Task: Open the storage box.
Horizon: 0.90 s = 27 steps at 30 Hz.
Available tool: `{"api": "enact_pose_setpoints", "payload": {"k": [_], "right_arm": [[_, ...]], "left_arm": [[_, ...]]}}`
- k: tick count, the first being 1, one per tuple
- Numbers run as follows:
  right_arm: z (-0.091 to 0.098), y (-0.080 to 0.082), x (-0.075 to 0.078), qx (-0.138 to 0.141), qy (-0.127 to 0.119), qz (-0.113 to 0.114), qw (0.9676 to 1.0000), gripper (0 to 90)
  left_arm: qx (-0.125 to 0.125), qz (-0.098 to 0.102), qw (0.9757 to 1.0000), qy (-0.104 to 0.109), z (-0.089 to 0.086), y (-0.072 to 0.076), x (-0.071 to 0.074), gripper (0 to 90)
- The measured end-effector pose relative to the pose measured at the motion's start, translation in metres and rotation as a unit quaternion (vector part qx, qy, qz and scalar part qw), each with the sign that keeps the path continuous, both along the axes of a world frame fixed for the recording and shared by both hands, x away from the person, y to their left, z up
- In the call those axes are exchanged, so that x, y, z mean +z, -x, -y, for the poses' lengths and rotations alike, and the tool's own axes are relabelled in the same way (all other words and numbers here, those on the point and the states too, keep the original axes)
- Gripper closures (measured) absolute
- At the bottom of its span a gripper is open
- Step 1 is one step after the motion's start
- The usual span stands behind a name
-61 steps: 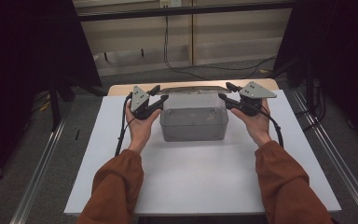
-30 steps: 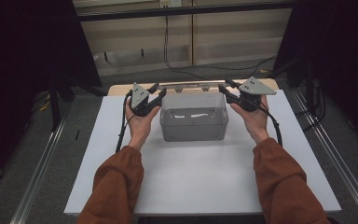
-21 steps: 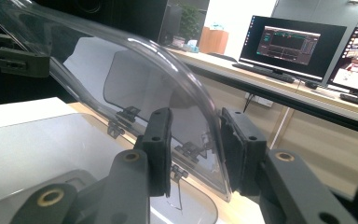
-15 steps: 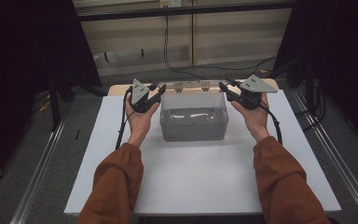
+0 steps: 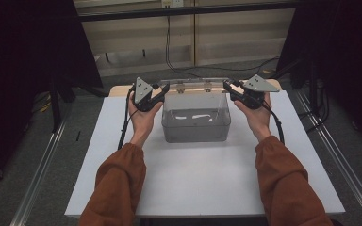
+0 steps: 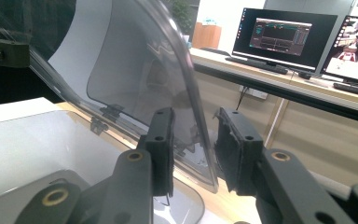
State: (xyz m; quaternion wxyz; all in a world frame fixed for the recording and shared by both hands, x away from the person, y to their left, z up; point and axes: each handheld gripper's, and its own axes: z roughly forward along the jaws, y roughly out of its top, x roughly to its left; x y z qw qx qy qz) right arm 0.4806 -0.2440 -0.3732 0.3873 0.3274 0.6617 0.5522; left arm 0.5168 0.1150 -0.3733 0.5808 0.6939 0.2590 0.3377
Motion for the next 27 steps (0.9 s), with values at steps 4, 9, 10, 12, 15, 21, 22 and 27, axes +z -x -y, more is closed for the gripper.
{"api": "enact_pose_setpoints", "payload": {"k": [4, 9, 10, 12, 15, 21, 22, 27], "right_arm": [[0.001, -0.005, 0.001, 0.003, 0.003, -0.006, 1.0, 68.0], [-0.003, -0.009, 0.003, 0.007, 0.006, -0.004, 0.9999, 68.4], [-0.003, -0.01, 0.003, 0.007, 0.005, -0.005, 0.9999, 68.1], [-0.004, -0.012, 0.001, 0.007, 0.003, -0.006, 1.0, 67.4], [-0.004, -0.016, -0.002, 0.005, -0.001, -0.009, 0.9999, 66.9], [-0.004, -0.023, -0.001, 0.005, 0.0, -0.01, 0.9999, 66.2], [-0.004, -0.023, -0.001, 0.004, 0.001, -0.01, 0.9999, 65.9], [-0.003, -0.026, -0.002, 0.006, -0.002, -0.012, 0.9999, 67.8]], "left_arm": [[-0.001, -0.003, 1.0, 0.006, 0.001, -0.004, -0.002, 64.2], [-0.006, -0.009, 0.9999, 0.006, 0.0, -0.009, -0.002, 64.5], [-0.006, -0.01, 0.9999, 0.002, 0.0, -0.01, -0.002, 64.8], [-0.005, -0.013, 0.9999, -0.001, 0.0, -0.012, -0.003, 65.3], [-0.004, -0.018, 0.9998, 0.002, -0.001, -0.015, -0.005, 66.9], [0.001, -0.022, 0.9998, 0.004, -0.001, -0.019, -0.007, 67.9], [0.0, -0.024, 0.9997, 0.005, 0.0, -0.021, -0.007, 67.9], [0.004, -0.026, 0.9996, 0.001, 0.001, -0.024, -0.007, 67.8]]}}
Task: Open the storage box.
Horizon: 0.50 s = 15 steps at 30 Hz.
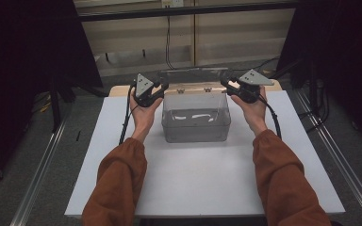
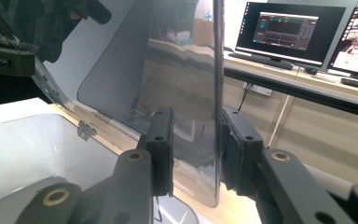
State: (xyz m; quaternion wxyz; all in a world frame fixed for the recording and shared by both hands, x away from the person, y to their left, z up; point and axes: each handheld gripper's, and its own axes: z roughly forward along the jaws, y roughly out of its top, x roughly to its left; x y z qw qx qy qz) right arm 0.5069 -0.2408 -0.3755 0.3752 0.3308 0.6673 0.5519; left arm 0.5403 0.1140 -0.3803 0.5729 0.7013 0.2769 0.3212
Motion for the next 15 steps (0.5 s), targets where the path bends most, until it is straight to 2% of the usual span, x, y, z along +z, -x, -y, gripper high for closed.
{"api": "enact_pose_setpoints", "payload": {"k": [3, 9, 15], "right_arm": [[0.001, -0.002, -0.002, -0.003, 0.002, -0.003, 1.0, 67.8], [0.005, -0.008, -0.008, -0.014, 0.003, -0.008, 0.9999, 65.0], [0.004, -0.017, -0.011, -0.004, 0.0, -0.021, 0.9998, 65.6]], "left_arm": [[-0.002, -0.001, 1.0, -0.01, 0.001, -0.002, -0.001, 67.9], [0.003, -0.001, 1.0, -0.006, 0.002, -0.006, -0.002, 68.0], [0.005, -0.002, 1.0, -0.006, 0.002, -0.01, -0.003, 68.8]]}}
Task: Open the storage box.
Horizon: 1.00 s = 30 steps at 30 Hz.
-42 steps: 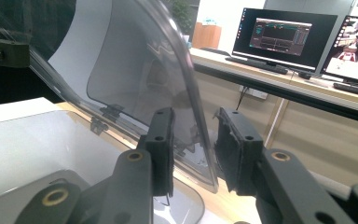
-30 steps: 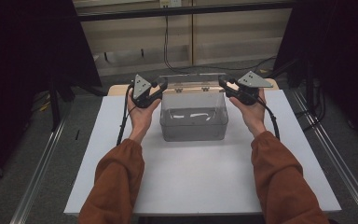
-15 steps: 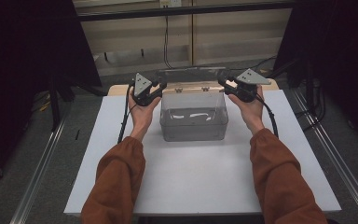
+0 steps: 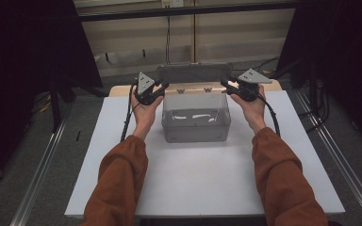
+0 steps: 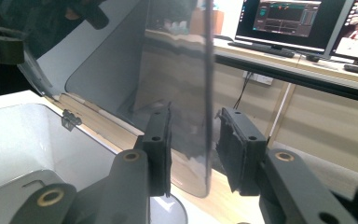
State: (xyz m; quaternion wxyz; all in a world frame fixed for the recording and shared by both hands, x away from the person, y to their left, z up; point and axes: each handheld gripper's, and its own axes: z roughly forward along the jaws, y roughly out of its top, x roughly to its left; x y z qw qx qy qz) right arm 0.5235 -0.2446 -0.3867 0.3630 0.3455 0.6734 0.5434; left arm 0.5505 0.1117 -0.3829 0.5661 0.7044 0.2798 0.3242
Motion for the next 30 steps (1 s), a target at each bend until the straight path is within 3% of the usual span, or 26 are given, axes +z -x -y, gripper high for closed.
{"api": "enact_pose_setpoints", "payload": {"k": [18, 30], "right_arm": [[-0.002, -0.012, -0.014, -0.001, -0.009, -0.023, 0.9997, 69.2], [-0.002, -0.018, -0.012, -0.002, -0.014, -0.03, 0.9995, 69.8]], "left_arm": [[0.003, -0.01, 0.9999, -0.006, 0.001, -0.012, -0.004, 70.4], [0.008, -0.032, 0.9994, -0.006, 0.0, -0.021, -0.016, 70.1]]}}
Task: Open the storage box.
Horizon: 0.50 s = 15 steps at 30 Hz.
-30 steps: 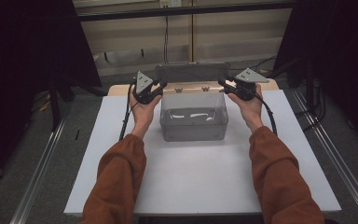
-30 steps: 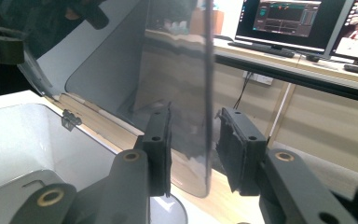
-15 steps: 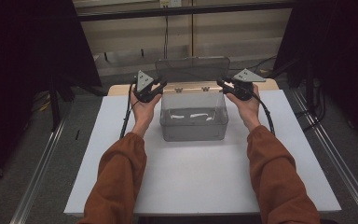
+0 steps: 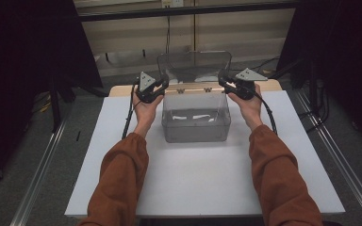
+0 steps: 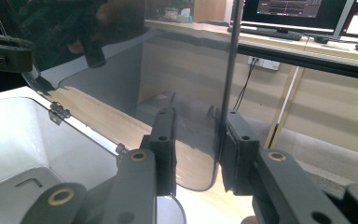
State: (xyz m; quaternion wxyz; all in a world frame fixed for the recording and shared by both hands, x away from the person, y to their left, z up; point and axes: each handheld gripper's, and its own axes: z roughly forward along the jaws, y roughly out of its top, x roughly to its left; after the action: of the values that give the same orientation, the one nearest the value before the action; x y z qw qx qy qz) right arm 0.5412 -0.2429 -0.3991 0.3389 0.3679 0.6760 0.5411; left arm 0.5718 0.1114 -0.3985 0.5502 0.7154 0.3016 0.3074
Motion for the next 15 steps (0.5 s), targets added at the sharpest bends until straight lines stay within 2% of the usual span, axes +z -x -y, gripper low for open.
{"api": "enact_pose_setpoints", "payload": {"k": [1, 4, 5, 7, 8, 12, 15], "right_arm": [[0.0001, -0.0004, -0.0002, 0.0, 0.0, -0.001, 1.0, 70.0], [-0.0002, -0.0019, -0.0015, -0.001, -0.003, -0.002, 1.0, 70.1], [-0.0004, -0.002, -0.0018, -0.001, -0.003, -0.002, 1.0, 69.9], [-0.0005, -0.0022, -0.0029, 0.0, -0.002, -0.005, 1.0, 70.2], [-0.0006, -0.0025, -0.0035, -0.001, -0.003, -0.006, 1.0, 70.1], [-0.0007, -0.0037, -0.0047, -0.001, -0.007, -0.005, 1.0, 69.8], [-0.0002, -0.0041, -0.0063, -0.001, -0.007, -0.009, 0.9999, 69.7]], "left_arm": [[0.001, 0.0, 1.0, 0.005, 0.0007, -0.0004, -0.0002, 70.2], [-0.005, -0.004, 1.0, 0.0, 0.0006, -0.0016, -0.0005, 70.1], [-0.009, -0.01, 0.9999, 0.005, 0.0015, -0.0015, -0.0011, 70.1], [-0.009, -0.009, 0.9999, 0.005, 0.0025, -0.0026, -0.0017, 70.2], [-0.009, -0.01, 0.9999, -0.002, 0.0022, -0.003, -0.0017, 70.2], [-0.007, -0.016, 0.9998, 0.008, 0.003, -0.0042, -0.0018, 70.0], [-0.013, -0.022, 0.9997, 0.005, 0.0018, -0.0056, -0.0026, 70.0]]}}
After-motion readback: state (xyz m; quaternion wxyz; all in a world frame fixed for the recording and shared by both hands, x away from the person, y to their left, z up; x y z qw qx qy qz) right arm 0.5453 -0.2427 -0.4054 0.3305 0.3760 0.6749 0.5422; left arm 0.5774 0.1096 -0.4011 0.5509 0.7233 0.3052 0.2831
